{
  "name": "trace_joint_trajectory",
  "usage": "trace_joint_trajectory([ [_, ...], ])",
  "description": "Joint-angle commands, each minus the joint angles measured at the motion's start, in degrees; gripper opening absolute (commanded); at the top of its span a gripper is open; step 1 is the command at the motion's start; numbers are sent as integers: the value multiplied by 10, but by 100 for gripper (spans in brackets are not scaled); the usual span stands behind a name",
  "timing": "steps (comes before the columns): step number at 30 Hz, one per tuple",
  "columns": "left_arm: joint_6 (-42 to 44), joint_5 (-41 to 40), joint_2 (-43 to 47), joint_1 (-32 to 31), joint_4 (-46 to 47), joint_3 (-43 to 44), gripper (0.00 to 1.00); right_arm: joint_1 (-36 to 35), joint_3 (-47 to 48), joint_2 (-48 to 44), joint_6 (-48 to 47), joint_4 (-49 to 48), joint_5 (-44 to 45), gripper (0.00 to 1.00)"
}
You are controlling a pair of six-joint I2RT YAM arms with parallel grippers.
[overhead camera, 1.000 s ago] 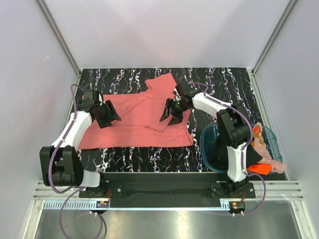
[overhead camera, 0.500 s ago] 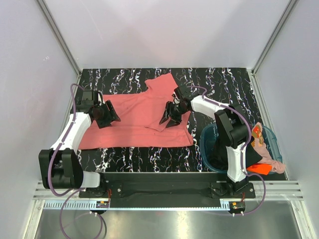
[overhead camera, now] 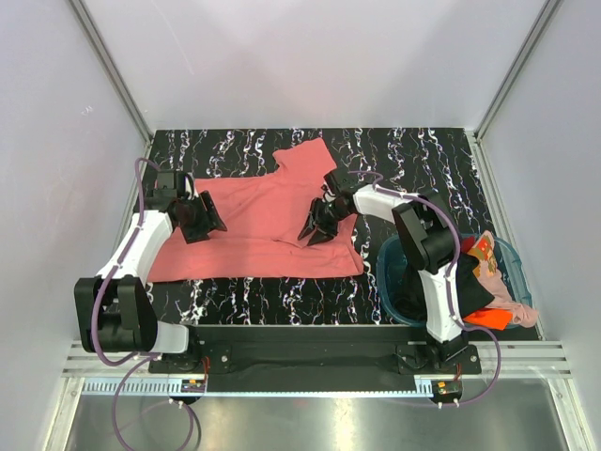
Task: Fold and stack the t-shirts
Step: Fold the tshirt
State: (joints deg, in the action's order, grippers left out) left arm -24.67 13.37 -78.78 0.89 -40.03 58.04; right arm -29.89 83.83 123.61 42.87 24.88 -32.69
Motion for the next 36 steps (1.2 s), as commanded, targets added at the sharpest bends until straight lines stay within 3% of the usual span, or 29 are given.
trace_joint_trajectory([
  [1,16,15,0,9,2,20,61,-4,19,13,11,-21,-10,43],
  [8,16,25,0,18,4,19,61,-4,55,27,9,-17,-4,22],
  [9,15,26,1,18,4,20,61,-4,62,29,10,-19,-5,11],
  [13,13,29,2,18,3,22,61,-5,117,51,4,-26,2,6],
  [14,11,28,3,18,3,22,61,-4,155,60,5,-31,5,6],
  [16,8,26,5,18,1,21,61,-3,204,104,12,-51,6,23],
  [17,3,24,6,18,2,16,61,-3,275,126,8,-46,4,31],
  [19,-2,20,8,18,3,12,61,0,410,193,5,-15,-19,40],
  [21,-8,14,8,18,-1,12,61,3,476,216,-16,63,-15,45],
  [22,-9,11,9,18,-1,13,61,3,486,204,-27,74,-1,50],
  [23,-9,4,10,18,0,14,61,5,469,189,-47,74,9,62],
  [25,-8,2,8,18,5,20,61,11,412,140,-62,61,36,69],
  [28,-5,-4,-3,19,10,36,61,41,368,103,-72,41,60,70],
  [32,-4,12,-34,41,24,64,61,77,367,96,-103,103,99,70],
  [34,-10,29,-51,49,30,88,58,82,389,96,-118,140,132,61],
  [36,-9,26,-71,51,22,102,56,81,393,88,-137,184,136,59],
])
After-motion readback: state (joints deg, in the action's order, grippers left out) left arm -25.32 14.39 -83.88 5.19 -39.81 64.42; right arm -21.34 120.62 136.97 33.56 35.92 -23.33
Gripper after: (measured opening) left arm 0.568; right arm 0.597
